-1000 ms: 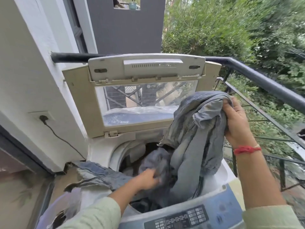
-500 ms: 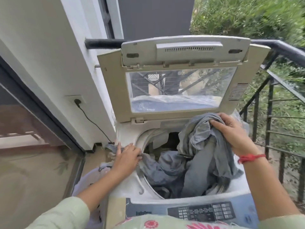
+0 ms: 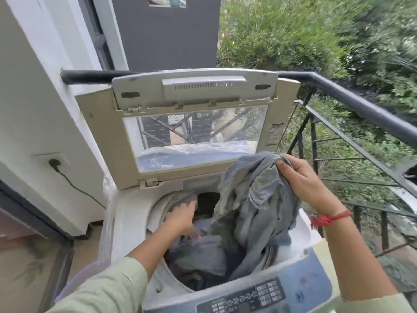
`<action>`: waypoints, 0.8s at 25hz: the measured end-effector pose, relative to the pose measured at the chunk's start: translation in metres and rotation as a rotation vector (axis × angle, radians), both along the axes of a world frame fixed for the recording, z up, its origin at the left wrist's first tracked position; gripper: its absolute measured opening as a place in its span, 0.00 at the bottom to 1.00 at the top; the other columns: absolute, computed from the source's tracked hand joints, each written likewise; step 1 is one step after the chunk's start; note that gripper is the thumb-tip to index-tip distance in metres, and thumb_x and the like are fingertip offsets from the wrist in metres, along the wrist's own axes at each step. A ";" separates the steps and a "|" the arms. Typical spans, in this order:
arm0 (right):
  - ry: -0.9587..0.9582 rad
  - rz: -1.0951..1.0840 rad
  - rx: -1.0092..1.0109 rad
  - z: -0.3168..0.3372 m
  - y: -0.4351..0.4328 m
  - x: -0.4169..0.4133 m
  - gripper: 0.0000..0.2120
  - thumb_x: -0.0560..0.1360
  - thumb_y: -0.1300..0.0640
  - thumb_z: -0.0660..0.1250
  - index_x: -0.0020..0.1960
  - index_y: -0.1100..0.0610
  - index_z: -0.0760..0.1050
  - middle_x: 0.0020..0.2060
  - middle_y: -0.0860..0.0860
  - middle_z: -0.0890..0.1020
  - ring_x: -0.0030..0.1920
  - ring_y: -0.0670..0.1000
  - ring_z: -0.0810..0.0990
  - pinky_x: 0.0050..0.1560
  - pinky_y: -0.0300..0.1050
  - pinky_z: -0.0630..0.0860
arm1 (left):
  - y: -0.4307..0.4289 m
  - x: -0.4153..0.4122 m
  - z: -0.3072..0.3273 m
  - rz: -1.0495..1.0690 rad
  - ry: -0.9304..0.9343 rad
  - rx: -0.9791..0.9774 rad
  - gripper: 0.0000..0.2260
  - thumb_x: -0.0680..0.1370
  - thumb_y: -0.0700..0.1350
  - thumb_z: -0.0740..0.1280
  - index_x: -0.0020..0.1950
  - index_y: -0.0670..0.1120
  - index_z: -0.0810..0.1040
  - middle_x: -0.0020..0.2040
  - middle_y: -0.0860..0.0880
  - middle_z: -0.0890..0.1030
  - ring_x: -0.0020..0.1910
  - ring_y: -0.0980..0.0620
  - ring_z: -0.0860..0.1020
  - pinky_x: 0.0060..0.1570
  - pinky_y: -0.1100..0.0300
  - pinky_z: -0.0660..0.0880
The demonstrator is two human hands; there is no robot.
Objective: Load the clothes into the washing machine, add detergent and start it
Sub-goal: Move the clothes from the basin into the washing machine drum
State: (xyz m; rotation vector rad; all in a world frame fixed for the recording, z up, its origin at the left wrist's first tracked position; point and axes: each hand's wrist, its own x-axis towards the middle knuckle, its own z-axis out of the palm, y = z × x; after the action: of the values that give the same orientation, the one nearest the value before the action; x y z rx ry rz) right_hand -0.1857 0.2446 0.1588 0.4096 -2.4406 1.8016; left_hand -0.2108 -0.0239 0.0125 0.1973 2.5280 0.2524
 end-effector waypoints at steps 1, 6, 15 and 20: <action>-0.009 0.058 0.005 0.001 -0.002 0.000 0.14 0.76 0.46 0.59 0.50 0.52 0.79 0.45 0.45 0.84 0.47 0.45 0.80 0.50 0.38 0.76 | 0.000 0.001 0.007 0.044 0.024 0.244 0.51 0.64 0.57 0.76 0.77 0.53 0.46 0.75 0.47 0.55 0.74 0.45 0.58 0.69 0.46 0.62; 0.065 0.036 0.051 0.010 -0.017 -0.012 0.20 0.75 0.40 0.60 0.45 0.57 0.78 0.40 0.55 0.81 0.41 0.52 0.77 0.43 0.47 0.74 | 0.019 0.000 0.027 0.108 0.218 0.837 0.12 0.75 0.46 0.67 0.57 0.43 0.76 0.58 0.46 0.78 0.57 0.49 0.75 0.60 0.51 0.73; -0.377 0.213 1.233 -0.038 -0.019 -0.032 0.19 0.71 0.63 0.68 0.61 0.57 0.74 0.56 0.56 0.81 0.56 0.57 0.78 0.53 0.45 0.72 | -0.067 -0.047 0.080 0.560 0.759 1.033 0.08 0.75 0.48 0.57 0.40 0.47 0.72 0.37 0.47 0.76 0.40 0.49 0.72 0.42 0.54 0.68; 0.292 -0.547 0.697 -0.011 -0.010 -0.055 0.29 0.66 0.72 0.58 0.65 0.54 0.70 0.61 0.56 0.75 0.58 0.60 0.74 0.55 0.54 0.74 | -0.075 -0.041 0.100 0.321 1.197 0.651 0.05 0.80 0.44 0.59 0.52 0.43 0.70 0.46 0.42 0.75 0.38 0.46 0.72 0.37 0.58 0.63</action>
State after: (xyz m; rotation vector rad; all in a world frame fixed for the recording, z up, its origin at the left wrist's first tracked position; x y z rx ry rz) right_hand -0.2403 0.2344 0.1477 0.0156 -2.5453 0.6192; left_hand -0.2515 -0.0990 0.1124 0.2288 3.5290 1.4570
